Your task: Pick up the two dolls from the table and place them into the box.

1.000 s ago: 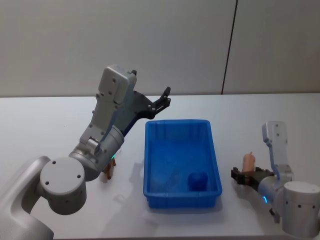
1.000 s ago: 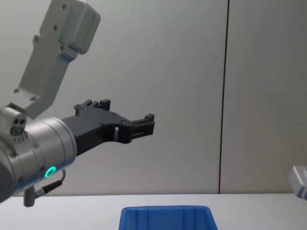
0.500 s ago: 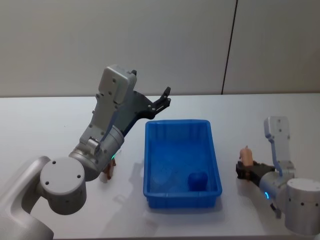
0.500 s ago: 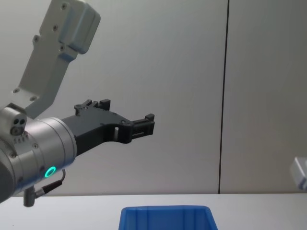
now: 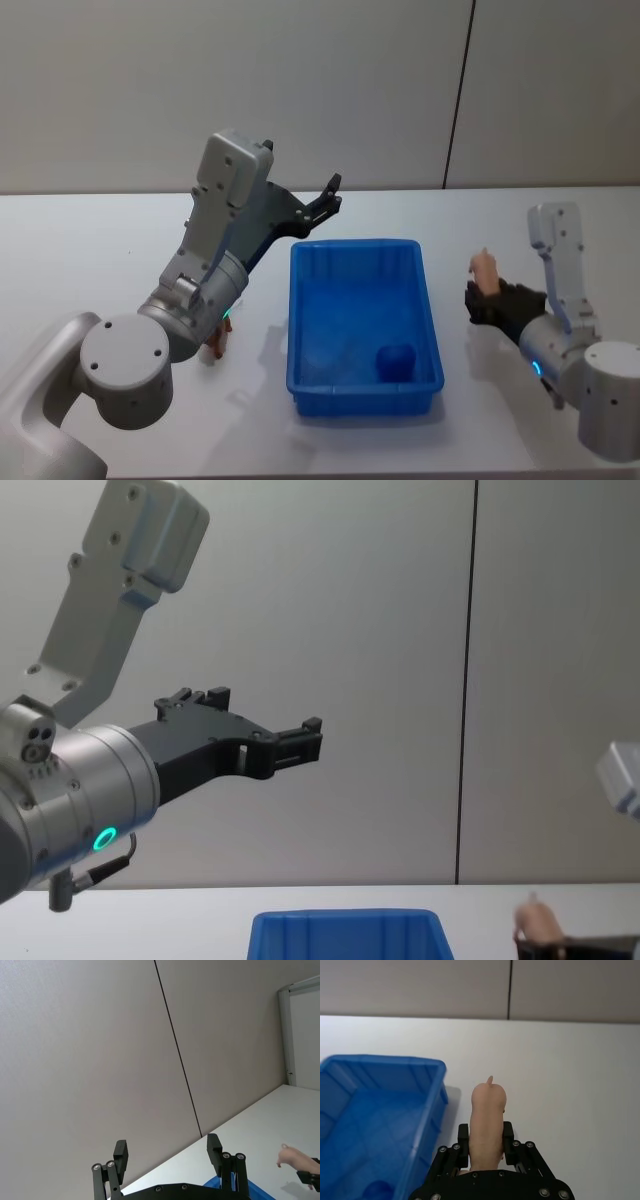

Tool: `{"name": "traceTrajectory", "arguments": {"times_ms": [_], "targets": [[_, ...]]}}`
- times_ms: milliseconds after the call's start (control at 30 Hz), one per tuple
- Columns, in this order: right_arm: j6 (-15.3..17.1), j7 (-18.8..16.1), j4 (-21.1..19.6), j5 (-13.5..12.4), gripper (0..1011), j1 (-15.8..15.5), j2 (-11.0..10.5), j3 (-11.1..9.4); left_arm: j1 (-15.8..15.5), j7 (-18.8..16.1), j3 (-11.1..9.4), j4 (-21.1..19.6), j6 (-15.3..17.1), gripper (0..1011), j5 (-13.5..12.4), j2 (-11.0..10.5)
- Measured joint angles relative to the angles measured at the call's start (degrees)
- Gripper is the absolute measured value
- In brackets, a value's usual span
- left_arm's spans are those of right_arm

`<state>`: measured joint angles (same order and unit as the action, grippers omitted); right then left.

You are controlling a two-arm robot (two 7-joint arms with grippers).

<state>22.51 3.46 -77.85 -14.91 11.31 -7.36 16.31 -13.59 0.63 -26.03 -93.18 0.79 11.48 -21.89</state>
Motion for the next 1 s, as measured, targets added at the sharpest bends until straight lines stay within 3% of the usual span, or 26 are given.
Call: {"name": "traceTrajectory", "arguments": {"times_ms": [433, 733, 833, 867, 1000], "targets": [[-6.1, -9.9, -1.1, 3.6, 369, 1.3, -0.3, 0.6, 0.0, 0.0, 0.0, 0.0, 0.0, 1001, 0.0, 0.0], [-9.4, -16.8, 0.2, 5.1, 369, 3.1, 0.3, 1.4, 0.0, 0.0, 0.0, 0.0, 0.0, 1001, 0.0, 0.0], [-10.5, -19.3, 1.2, 5.5, 406, 4.0, 0.7, 1.7, 0.0, 0.0, 0.0, 0.0, 0.0, 1001, 0.0, 0.0], [-11.1, -20.5, 1.8, 5.7, 474, 4.5, 0.9, 1.9, 0.0, 0.0, 0.0, 0.0, 0.0, 1001, 0.0, 0.0], [-12.5, -23.8, 3.6, 6.2, 594, 5.8, 1.5, 2.3, 0.0, 0.0, 0.0, 0.0, 0.0, 1001, 0.0, 0.0]]}}
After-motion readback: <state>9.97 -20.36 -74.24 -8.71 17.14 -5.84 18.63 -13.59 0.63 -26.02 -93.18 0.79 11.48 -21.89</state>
